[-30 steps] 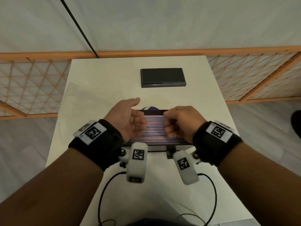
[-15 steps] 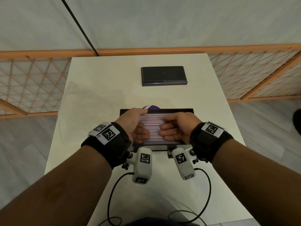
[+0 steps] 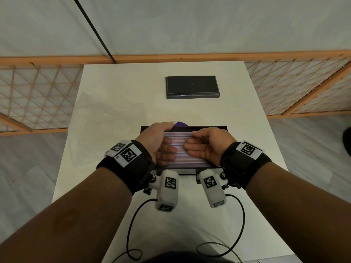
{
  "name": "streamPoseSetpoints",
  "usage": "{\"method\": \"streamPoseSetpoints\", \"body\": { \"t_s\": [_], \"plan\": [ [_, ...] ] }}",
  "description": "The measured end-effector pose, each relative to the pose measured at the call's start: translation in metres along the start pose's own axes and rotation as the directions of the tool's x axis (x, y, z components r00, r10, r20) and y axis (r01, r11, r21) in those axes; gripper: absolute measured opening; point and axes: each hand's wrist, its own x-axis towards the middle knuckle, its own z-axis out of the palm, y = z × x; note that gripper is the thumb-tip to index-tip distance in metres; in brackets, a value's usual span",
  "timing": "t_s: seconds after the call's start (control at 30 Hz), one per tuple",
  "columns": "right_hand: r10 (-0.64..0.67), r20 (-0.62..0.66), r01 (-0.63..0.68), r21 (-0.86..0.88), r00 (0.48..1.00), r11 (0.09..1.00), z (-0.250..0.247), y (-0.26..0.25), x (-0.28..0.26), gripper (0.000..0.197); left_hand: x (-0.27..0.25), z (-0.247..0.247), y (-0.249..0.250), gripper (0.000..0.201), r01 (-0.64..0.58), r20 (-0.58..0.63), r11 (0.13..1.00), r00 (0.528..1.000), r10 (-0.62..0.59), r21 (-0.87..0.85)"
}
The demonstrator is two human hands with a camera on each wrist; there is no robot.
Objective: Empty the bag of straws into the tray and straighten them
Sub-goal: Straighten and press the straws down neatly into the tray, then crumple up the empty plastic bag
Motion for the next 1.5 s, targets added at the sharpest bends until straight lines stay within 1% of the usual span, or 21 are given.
{"method": "streamPoseSetpoints", "body": {
  "t_s": [0.1, 0.2, 0.3, 0.37, 0.4, 0.5, 0.57, 0.63, 0.73, 0.8, 0.9, 1.0, 1.03, 1.1, 1.13, 1.17, 1.23, 1.27, 1.37, 1.43, 1.5],
  "plan": [
    [-0.009, -0.007, 0.009, -0.022, 1.000, 1.000, 0.002, 0.000, -0.003, 0.012, -0.008, -0.003, 0.004, 0.043, -0.055, -0.005, 0.998, 0.998, 0.055, 0.021],
    [-0.032, -0.007, 0.031, -0.089, 0.999, 0.996, 0.001, -0.007, -0.012, 0.009, -0.022, -0.031, 0.025, 0.024, -0.249, -0.096, 0.968, 0.964, 0.247, -0.016],
    [-0.126, -0.044, 0.112, -0.233, 0.991, 0.966, -0.005, -0.019, -0.023, 0.009, -0.018, -0.094, 0.041, 0.007, -0.413, -0.434, 0.911, 0.824, 0.364, -0.019],
    [-0.212, -0.082, 0.182, -0.277, 0.974, 0.944, -0.007, -0.027, -0.028, 0.009, 0.003, -0.131, 0.030, 0.025, -0.363, -0.611, 0.932, 0.737, 0.288, 0.002],
    [-0.246, -0.100, 0.210, -0.282, 0.964, 0.936, -0.007, -0.030, -0.030, 0.009, 0.016, -0.144, 0.017, 0.044, -0.299, -0.644, 0.954, 0.734, 0.214, -0.025],
    [-0.311, -0.119, 0.265, -0.294, 0.943, 0.918, -0.002, -0.035, -0.035, 0.008, 0.047, -0.157, -0.030, 0.087, -0.060, -0.572, 0.997, 0.820, 0.016, -0.058],
    [-0.334, -0.082, 0.293, -0.322, 0.939, 0.901, 0.005, -0.032, -0.039, 0.009, 0.066, -0.160, -0.060, 0.073, 0.060, -0.482, 0.995, 0.876, -0.015, 0.076],
    [-0.356, -0.038, 0.317, -0.374, 0.934, 0.871, 0.012, -0.029, -0.043, 0.012, 0.086, -0.165, -0.076, 0.044, 0.064, -0.465, 0.979, 0.884, 0.035, 0.196],
    [-0.460, 0.027, 0.405, -0.522, 0.887, 0.750, 0.020, -0.024, -0.048, 0.012, 0.084, -0.161, -0.061, 0.041, -0.047, -0.535, 0.963, 0.824, 0.188, 0.265],
    [-0.636, 0.095, 0.520, -0.672, 0.766, 0.527, 0.027, -0.025, -0.052, 0.012, 0.054, -0.149, -0.029, 0.048, -0.144, -0.529, 0.914, 0.776, 0.342, 0.380],
    [-0.766, 0.301, 0.691, -0.680, 0.568, 0.245, 0.043, -0.034, -0.060, 0.056, -0.005, -0.120, 0.016, 0.061, -0.442, -0.467, 0.818, 0.673, 0.574, 0.367],
    [-0.786, 0.405, 0.796, -0.579, 0.467, 0.175, 0.056, -0.048, -0.061, 0.087, -0.041, -0.093, 0.031, 0.044, -0.718, -0.266, 0.690, 0.650, 0.712, 0.094],
    [-0.778, 0.416, 0.802, -0.569, 0.471, 0.181, 0.058, -0.052, -0.057, 0.092, -0.051, -0.083, 0.034, 0.041, -0.740, -0.198, 0.671, 0.653, 0.731, 0.033],
    [-0.733, 0.397, 0.794, -0.518, 0.552, 0.317, 0.061, -0.059, -0.056, 0.100, -0.070, -0.061, 0.036, 0.031, -0.762, -0.065, 0.634, 0.645, 0.762, -0.130],
    [-0.717, 0.380, 0.790, -0.468, 0.584, 0.396, 0.061, -0.060, -0.055, 0.102, -0.077, -0.051, 0.036, 0.027, -0.705, -0.007, 0.660, 0.685, 0.729, -0.262],
    [-0.717, 0.375, 0.794, -0.437, 0.588, 0.423, 0.059, -0.061, -0.056, 0.100, -0.084, -0.042, 0.035, 0.036, -0.655, 0.064, 0.653, 0.686, 0.725, -0.381],
    [-0.745, 0.385, 0.813, -0.462, 0.544, 0.354, 0.056, -0.059, -0.060, 0.058, -0.082, -0.033, 0.030, 0.055, -0.490, 0.188, 0.701, 0.734, 0.652, -0.518],
    [-0.769, 0.361, 0.807, -0.497, 0.527, 0.319, 0.055, -0.058, -0.064, 0.033, -0.080, -0.030, 0.029, 0.054, -0.500, 0.193, 0.717, 0.739, 0.645, -0.485],
    [-0.860, 0.122, 0.734, -0.588, 0.496, 0.340, 0.047, -0.060, -0.063, 0.051, -0.083, -0.031, 0.023, 0.039, -0.737, 0.122, 0.661, 0.649, 0.751, -0.142],
    [-0.870, -0.063, 0.686, -0.588, 0.488, 0.428, 0.042, -0.064, -0.059, 0.053, -0.085, -0.035, 0.018, 0.082, -0.811, 0.149, 0.538, 0.576, 0.804, 0.231],
    [-0.855, -0.137, 0.687, -0.537, 0.501, 0.489, 0.042, -0.064, -0.060, 0.055, -0.089, -0.034, 0.014, 0.121, -0.823, 0.248, 0.471, 0.551, 0.797, 0.318]
  ]
}}
